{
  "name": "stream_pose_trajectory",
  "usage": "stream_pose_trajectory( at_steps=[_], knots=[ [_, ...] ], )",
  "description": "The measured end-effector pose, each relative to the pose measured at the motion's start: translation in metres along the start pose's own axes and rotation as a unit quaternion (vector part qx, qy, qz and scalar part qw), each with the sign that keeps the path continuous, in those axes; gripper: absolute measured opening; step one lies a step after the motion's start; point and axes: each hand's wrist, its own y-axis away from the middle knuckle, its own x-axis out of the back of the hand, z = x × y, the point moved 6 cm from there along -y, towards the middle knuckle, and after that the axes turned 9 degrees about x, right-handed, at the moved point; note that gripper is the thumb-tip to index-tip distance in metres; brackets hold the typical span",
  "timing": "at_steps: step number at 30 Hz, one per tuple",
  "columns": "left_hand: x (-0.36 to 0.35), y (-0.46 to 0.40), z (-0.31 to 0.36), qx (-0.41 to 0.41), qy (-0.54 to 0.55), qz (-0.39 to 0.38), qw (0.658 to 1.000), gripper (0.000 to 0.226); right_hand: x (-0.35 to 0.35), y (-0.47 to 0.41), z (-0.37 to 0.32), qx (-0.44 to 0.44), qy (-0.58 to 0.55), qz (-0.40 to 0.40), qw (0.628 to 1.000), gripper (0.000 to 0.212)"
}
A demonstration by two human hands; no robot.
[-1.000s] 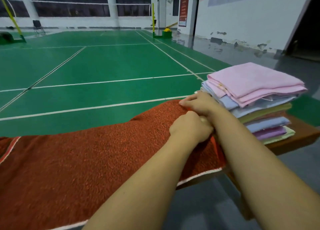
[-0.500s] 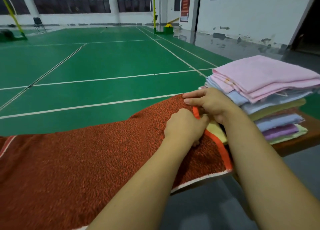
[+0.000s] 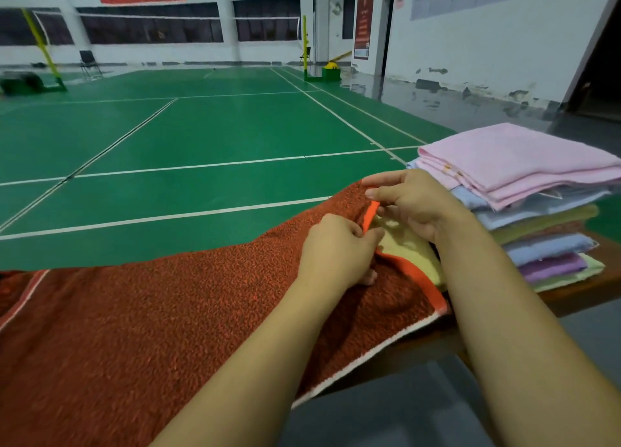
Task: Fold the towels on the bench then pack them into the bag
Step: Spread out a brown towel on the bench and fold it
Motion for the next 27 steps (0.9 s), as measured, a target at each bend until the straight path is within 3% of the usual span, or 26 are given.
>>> stream_pose_trajectory(
  at_steps=[6, 12, 14, 17, 20, 23, 27],
  knots=[
    [0.055, 0.008, 0.002, -0.039, -0.016, 0.084, 0.996, 0.031, -0.03, -0.006, -0.028, 0.037, -0.038, 0.02, 0.998, 0.024],
    [0.057, 0.024, -0.028, 0.077, 0.178, -0.039, 0.98, 0.042, -0.055, -0.009, -0.034, 0.034, -0.085, 0.105, 0.99, 0.019],
    [0.062, 0.029, -0.037, 0.083, 0.198, -0.025, 0.976, 0.064, -0.064, -0.01, -0.035, 0.044, -0.089, 0.124, 0.987, 0.018],
    [0.072, 0.033, -0.043, 0.045, 0.152, 0.01, 0.987, 0.061, -0.074, -0.009, -0.035, 0.067, -0.092, 0.146, 0.983, 0.014],
    [0.07, 0.039, -0.048, 0.056, 0.145, -0.022, 0.988, 0.061, -0.077, -0.007, -0.033, 0.076, -0.099, 0.149, 0.981, 0.037],
    [0.066, 0.05, -0.039, 0.082, 0.22, -0.067, 0.97, 0.054, -0.072, -0.004, -0.029, 0.075, -0.061, 0.153, 0.984, 0.056],
    [0.062, 0.054, -0.021, 0.046, 0.243, -0.07, 0.966, 0.052, -0.054, 0.002, -0.034, 0.089, -0.032, 0.167, 0.981, 0.069]
  ],
)
